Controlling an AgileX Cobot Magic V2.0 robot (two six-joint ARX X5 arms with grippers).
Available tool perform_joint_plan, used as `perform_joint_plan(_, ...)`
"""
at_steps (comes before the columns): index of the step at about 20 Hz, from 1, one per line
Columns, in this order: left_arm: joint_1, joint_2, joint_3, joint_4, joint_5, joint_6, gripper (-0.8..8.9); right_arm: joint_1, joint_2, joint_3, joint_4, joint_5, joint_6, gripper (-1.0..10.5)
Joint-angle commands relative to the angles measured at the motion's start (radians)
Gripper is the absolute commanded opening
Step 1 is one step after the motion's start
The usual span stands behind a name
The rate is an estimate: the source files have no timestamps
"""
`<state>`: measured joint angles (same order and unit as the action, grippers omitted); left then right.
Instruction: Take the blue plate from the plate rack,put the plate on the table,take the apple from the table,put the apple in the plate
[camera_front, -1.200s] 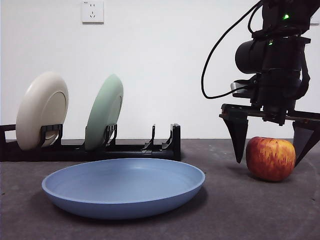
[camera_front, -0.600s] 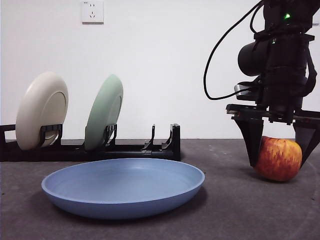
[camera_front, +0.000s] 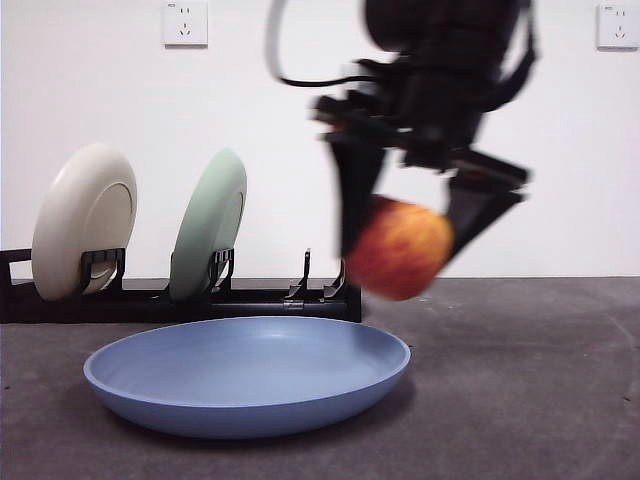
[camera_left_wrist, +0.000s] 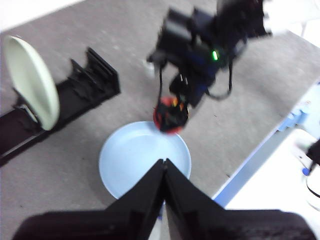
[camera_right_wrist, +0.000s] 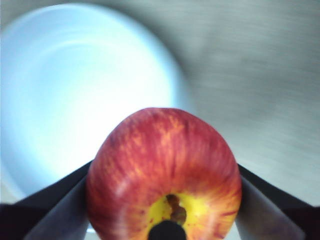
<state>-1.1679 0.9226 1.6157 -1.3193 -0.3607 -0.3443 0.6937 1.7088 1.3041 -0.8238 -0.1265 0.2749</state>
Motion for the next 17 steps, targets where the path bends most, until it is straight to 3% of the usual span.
perform_joint_plan(1,-0.002,-0.016,0.001,0.003,-0.014,0.011,-0.08,0.088,0.017,0.000,0.053,0.056,0.030,0.3)
perform_joint_plan(6,-0.002,-0.027,0.001,0.003,-0.007,0.003,-0.08,0.172,0.049,0.000,0.110,0.105,0.029,0.3)
perform_joint_plan(16,-0.002,-0.021,0.001,0.003,0.000,-0.003,-0.08,0.177,0.144,0.000,0.141,0.109,0.030,0.5)
perform_joint_plan(17,-0.002,-0.021,0.001,0.003,0.001,-0.003,-0.08,0.177,0.145,0.000,0.148,0.109,0.030,0.9)
